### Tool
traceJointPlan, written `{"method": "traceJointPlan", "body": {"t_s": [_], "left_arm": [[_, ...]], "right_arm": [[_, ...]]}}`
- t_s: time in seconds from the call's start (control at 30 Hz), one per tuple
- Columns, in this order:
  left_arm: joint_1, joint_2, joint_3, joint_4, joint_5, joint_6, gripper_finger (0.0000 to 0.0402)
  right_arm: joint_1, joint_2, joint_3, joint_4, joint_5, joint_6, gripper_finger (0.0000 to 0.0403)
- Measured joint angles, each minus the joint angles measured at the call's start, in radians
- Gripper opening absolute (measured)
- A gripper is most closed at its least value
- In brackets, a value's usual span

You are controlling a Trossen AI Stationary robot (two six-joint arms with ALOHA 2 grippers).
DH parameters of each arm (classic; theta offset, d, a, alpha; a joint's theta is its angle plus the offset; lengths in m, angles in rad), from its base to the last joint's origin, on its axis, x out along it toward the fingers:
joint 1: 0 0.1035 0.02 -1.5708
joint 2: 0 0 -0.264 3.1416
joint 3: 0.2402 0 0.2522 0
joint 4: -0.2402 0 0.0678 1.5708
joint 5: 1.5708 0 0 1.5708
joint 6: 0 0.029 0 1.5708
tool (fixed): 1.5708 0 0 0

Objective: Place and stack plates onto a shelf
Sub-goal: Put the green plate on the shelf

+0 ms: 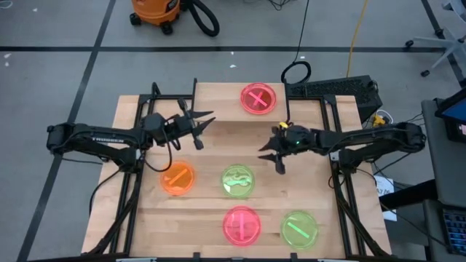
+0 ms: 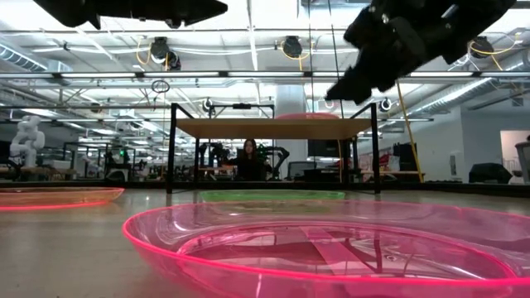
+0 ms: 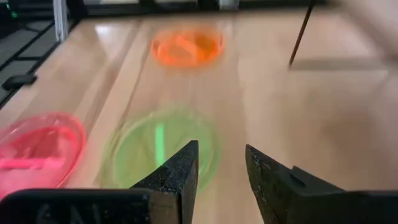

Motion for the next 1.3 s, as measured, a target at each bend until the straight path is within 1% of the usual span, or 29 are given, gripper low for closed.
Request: {"method": "traceJointPlan", "body": {"t_s": [0.07,0.17,0.27,0.47,0.67,0.73,0.83,1.07,1.3], "left_arm": [[-0.003,-0.001,0.0,-0.008,0.0,0.0,0.0102],[-0.004,0.0,0.0,-0.013,-0.006,0.016,0.0102],[-0.004,0.002,0.0,-0.013,-0.009,0.024,0.0102],[-0.004,0.002,0.0,-0.017,-0.009,0.02,0.0102],[-0.004,0.002,0.0,-0.033,-0.01,0.017,0.0102],[-0.004,0.002,0.0,-0.038,-0.01,0.007,0.0102],[-0.004,0.002,0.0,-0.044,-0.01,-0.001,0.0102],[-0.005,0.002,0.0,-0.049,-0.01,-0.011,0.0102],[-0.005,0.002,0.0,-0.049,-0.01,-0.014,0.0102]], "right_arm": [[0.004,0.036,0.0,-0.016,-0.019,0.069,0.0118],[0.004,0.126,0.001,0.054,-0.029,0.153,0.0118],[0.004,0.228,0.001,0.116,-0.076,0.201,0.0118],[0.004,0.373,0.0,0.163,-0.074,0.301,0.0118],[0.016,0.44,0.0,0.231,-0.075,0.343,0.0118],[0.017,0.461,0.0,0.295,-0.075,0.373,0.0118],[0.017,0.501,0.0,0.369,-0.114,0.409,0.0118],[0.017,0.575,0.0,0.387,-0.125,0.456,0.0118],[0.017,0.588,0.001,0.417,-0.122,0.496,0.0117]]}}
